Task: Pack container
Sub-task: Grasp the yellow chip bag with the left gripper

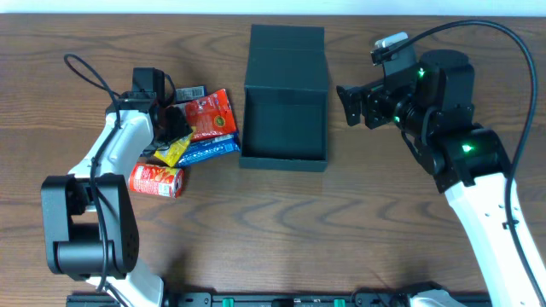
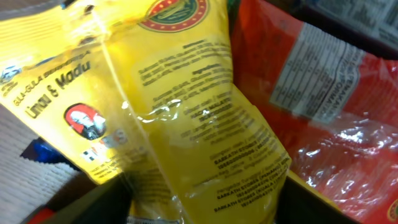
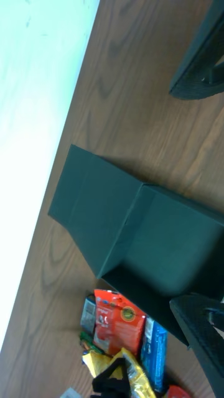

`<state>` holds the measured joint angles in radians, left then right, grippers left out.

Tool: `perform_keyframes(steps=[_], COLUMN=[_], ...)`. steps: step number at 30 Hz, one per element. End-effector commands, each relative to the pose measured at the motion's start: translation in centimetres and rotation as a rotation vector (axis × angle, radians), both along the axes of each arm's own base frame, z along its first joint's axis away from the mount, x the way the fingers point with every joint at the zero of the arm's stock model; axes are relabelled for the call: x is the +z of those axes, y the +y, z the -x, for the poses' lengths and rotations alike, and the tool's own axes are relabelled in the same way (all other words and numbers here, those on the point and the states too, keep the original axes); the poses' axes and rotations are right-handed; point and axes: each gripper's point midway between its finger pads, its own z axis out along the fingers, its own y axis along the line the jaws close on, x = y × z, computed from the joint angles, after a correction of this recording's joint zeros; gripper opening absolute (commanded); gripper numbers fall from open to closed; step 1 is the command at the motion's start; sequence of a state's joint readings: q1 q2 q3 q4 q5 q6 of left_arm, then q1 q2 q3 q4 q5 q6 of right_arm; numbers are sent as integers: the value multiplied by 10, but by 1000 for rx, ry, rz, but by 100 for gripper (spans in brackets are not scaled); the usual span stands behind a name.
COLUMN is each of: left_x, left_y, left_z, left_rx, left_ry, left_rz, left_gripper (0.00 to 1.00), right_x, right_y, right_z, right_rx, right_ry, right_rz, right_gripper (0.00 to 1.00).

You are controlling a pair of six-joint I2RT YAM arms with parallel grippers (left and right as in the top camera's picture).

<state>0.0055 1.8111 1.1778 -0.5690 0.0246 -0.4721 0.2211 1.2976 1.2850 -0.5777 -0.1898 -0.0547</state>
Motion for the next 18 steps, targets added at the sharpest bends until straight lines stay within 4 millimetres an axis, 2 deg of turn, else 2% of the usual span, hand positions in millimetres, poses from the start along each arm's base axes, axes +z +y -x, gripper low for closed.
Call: perform_keyframes(steps=[1, 5, 8, 10, 13, 16, 18], left_x=[3, 12, 25, 39, 73, 102, 119], left_y=[4, 4, 7, 15, 29, 28, 19], left_z=[-8, -17, -25, -30, -37, -45, -52], left_rx=[14, 13, 15, 19, 4, -1, -40], left_ry=[-12, -36, -56, -61, -67, -103, -141], left_rz=[-11, -12, -28, -76, -177, -181, -178], left_gripper=[53, 32, 22, 19, 9, 6, 6], right_x=[-1, -1, -1, -1, -1, 1, 4], right_y=[-1, -1, -1, -1, -1, -2, -7], right_z=[-1, -1, -1, -1, -1, -2, -4], right_rx=[-13, -13, -13, -13, -12, -14, -45], right_ry=[9, 9, 9, 9, 8, 1, 0], right_rz=[-13, -13, -13, -13, -13, -15, -36], right_gripper=[99, 99, 99, 99, 99, 99, 99])
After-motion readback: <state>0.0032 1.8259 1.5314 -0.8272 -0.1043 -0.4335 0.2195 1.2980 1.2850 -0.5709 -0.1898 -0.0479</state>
